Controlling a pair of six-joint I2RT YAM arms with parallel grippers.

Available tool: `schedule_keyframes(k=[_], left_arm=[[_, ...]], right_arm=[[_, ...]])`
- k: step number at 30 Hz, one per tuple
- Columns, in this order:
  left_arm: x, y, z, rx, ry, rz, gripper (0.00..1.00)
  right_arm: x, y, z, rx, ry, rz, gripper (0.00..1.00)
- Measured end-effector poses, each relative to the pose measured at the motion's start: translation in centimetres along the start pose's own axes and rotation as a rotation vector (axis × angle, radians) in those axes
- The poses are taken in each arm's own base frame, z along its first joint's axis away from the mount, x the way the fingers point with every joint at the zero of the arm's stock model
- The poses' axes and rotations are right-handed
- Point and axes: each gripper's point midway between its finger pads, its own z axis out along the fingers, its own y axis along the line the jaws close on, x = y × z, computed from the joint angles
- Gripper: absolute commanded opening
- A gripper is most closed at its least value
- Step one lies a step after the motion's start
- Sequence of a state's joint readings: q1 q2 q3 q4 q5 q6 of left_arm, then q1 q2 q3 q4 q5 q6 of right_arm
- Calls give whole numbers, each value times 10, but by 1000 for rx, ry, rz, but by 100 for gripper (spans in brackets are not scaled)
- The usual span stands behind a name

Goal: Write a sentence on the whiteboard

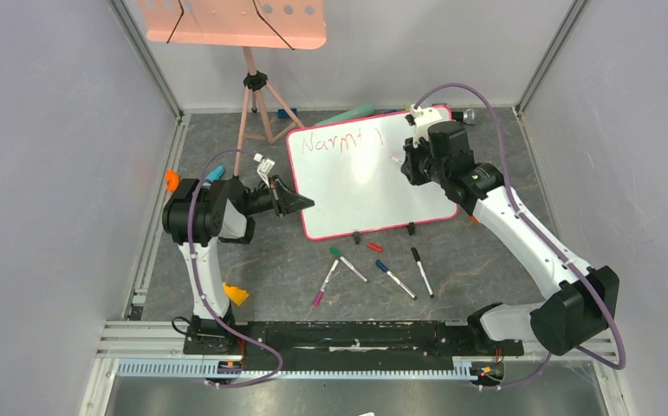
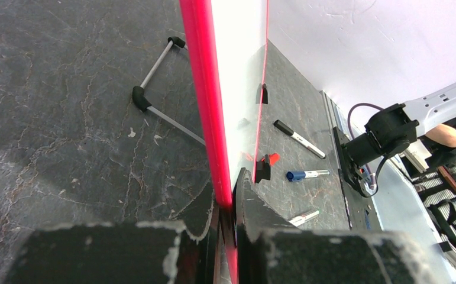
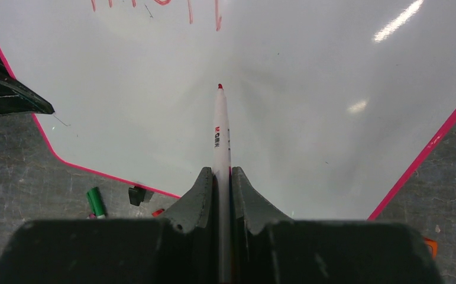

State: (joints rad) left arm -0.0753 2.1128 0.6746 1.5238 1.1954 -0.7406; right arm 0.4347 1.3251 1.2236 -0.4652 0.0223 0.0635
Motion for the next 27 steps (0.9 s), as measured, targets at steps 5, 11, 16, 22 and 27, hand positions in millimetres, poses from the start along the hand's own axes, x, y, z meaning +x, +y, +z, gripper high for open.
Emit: schedule_keyframes(k=[5,11,16,22,27], left_arm=[[0,0,0,2,1,2,10],[-1,0,0,3,1,3,10],[-1,0,0,4,2,3,10],[0,0,0,5,3,2,10],[0,-1,0,7,5,3,11]], right_arm=[[2,-4,1,24,2,15,0],[2,-11,0,70,0,23,0],[-10,-15,1,92,-8,23,0],[-38,-16,12,109,-45,39,0],[-55,-25,19,145,-72,61,0]])
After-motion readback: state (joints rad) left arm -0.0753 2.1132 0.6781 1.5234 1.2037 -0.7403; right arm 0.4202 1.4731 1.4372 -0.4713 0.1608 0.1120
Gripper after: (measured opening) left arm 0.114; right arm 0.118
